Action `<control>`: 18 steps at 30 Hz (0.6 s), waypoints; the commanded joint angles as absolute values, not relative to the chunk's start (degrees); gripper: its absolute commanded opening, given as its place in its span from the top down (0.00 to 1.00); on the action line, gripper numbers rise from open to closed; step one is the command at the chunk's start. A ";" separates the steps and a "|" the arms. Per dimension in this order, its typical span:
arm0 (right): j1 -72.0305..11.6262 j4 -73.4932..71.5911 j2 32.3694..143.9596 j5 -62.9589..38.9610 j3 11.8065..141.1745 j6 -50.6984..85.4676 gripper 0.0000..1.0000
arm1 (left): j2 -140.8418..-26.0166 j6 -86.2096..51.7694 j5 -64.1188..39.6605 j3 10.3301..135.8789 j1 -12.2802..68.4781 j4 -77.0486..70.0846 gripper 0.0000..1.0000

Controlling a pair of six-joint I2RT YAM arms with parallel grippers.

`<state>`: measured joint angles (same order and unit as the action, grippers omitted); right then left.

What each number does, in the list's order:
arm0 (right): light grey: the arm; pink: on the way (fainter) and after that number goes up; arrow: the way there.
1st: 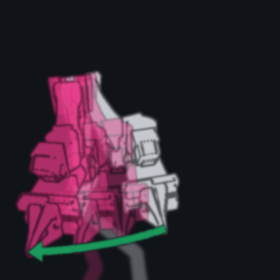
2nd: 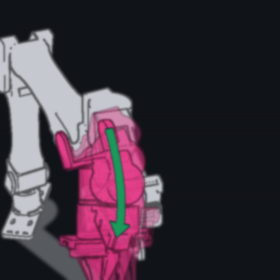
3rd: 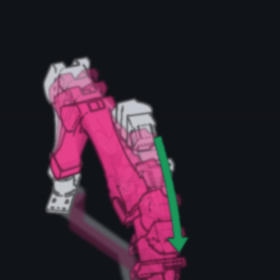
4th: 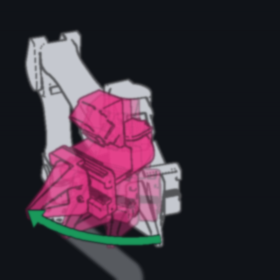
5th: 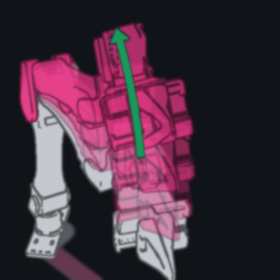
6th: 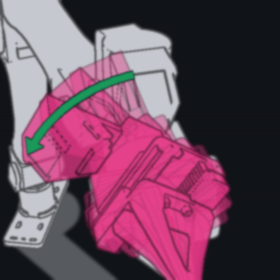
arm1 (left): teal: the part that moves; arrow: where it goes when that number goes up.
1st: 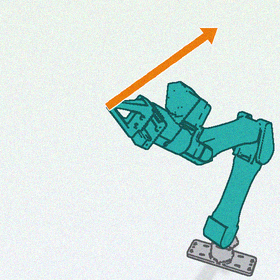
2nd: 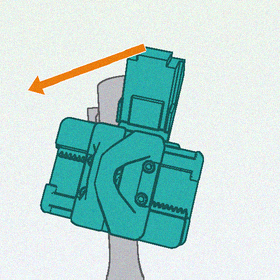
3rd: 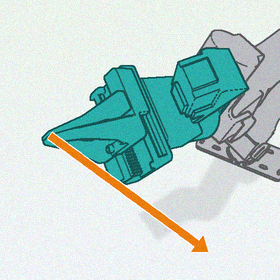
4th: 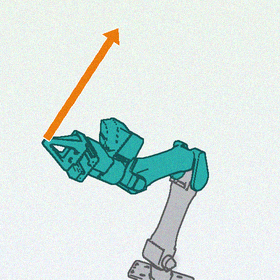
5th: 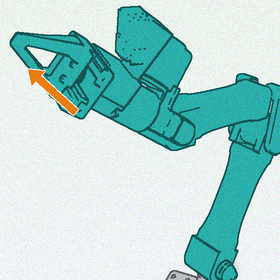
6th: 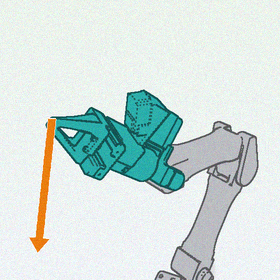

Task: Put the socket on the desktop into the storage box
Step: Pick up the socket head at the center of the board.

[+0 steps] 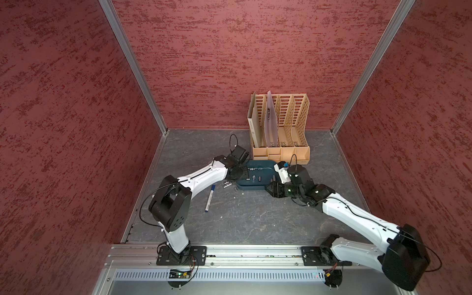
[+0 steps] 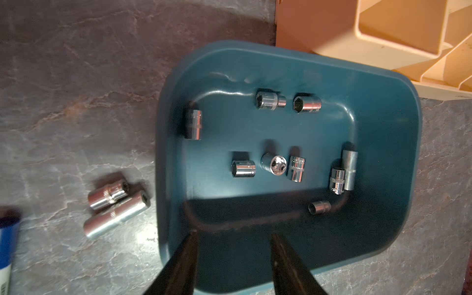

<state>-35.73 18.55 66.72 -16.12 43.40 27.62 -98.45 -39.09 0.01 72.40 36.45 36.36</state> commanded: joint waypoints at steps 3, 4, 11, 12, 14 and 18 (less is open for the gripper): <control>-37.78 19.68 68.58 -14.24 46.88 26.92 0.52 | -92.89 -39.79 0.27 67.61 35.02 35.19 0.50; -38.02 19.68 68.93 -14.19 47.29 26.89 0.52 | -92.08 -39.85 0.40 66.68 34.74 35.17 0.50; -41.05 19.00 73.03 -13.65 49.89 26.81 0.51 | -86.98 -40.63 1.05 60.06 32.23 35.51 0.46; -41.57 18.82 73.69 -13.62 50.36 26.82 0.51 | -86.47 -40.70 0.97 59.23 31.81 35.38 0.45; -42.32 18.37 74.73 -13.70 51.02 26.83 0.51 | -85.98 -40.82 1.00 58.07 31.24 35.41 0.42; -43.34 18.06 76.36 -13.45 52.00 26.81 0.51 | -86.60 -40.97 1.43 57.06 30.68 35.50 0.41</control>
